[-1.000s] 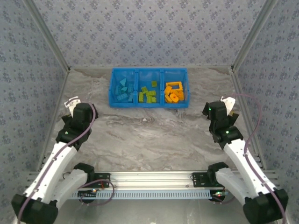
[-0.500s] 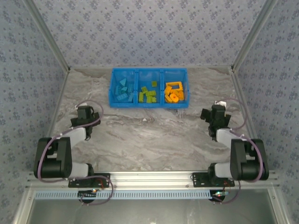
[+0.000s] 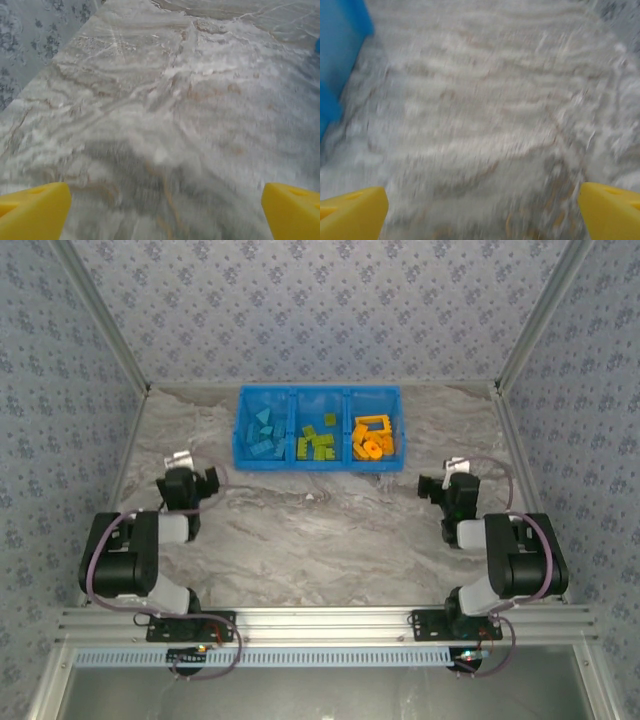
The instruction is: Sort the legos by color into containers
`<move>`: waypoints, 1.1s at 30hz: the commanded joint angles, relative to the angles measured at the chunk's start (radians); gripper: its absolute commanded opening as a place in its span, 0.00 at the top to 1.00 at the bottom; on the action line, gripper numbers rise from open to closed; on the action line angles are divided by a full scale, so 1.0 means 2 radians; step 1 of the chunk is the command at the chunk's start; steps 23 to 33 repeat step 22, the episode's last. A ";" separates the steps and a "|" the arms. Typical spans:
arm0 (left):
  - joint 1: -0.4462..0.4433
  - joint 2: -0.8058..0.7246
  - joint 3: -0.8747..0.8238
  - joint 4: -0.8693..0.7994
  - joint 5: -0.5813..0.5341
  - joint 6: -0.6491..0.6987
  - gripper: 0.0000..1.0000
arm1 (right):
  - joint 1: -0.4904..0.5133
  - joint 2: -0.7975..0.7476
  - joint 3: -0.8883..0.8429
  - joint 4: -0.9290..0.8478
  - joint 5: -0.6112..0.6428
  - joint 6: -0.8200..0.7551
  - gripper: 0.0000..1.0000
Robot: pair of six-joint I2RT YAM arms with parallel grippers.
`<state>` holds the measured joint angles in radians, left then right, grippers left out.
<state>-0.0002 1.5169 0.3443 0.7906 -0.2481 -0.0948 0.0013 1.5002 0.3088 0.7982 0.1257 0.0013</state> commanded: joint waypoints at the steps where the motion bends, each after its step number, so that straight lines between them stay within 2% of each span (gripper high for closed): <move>1: -0.002 -0.010 -0.030 0.107 0.000 0.006 0.02 | 0.007 0.006 -0.002 0.080 -0.007 -0.026 0.00; 3: -0.003 0.009 0.002 0.078 0.006 0.013 0.02 | 0.008 0.010 0.016 0.052 -0.004 -0.027 0.00; 4: -0.003 0.004 0.030 0.012 0.007 0.012 0.02 | 0.005 0.009 0.030 0.021 -0.004 -0.021 0.00; 6: -0.002 0.011 0.018 0.046 0.006 0.012 0.02 | -0.015 0.010 0.038 0.008 -0.022 -0.003 0.00; 7: -0.002 0.003 0.022 0.025 0.007 0.009 0.02 | -0.014 0.011 0.037 0.012 -0.019 -0.004 0.00; 8: -0.001 0.009 0.019 0.043 0.007 0.012 0.02 | -0.012 0.011 0.036 0.011 -0.018 -0.004 0.00; 33: -0.003 0.007 0.020 0.036 0.006 0.012 0.02 | -0.011 0.010 0.036 0.011 -0.018 -0.007 0.00</move>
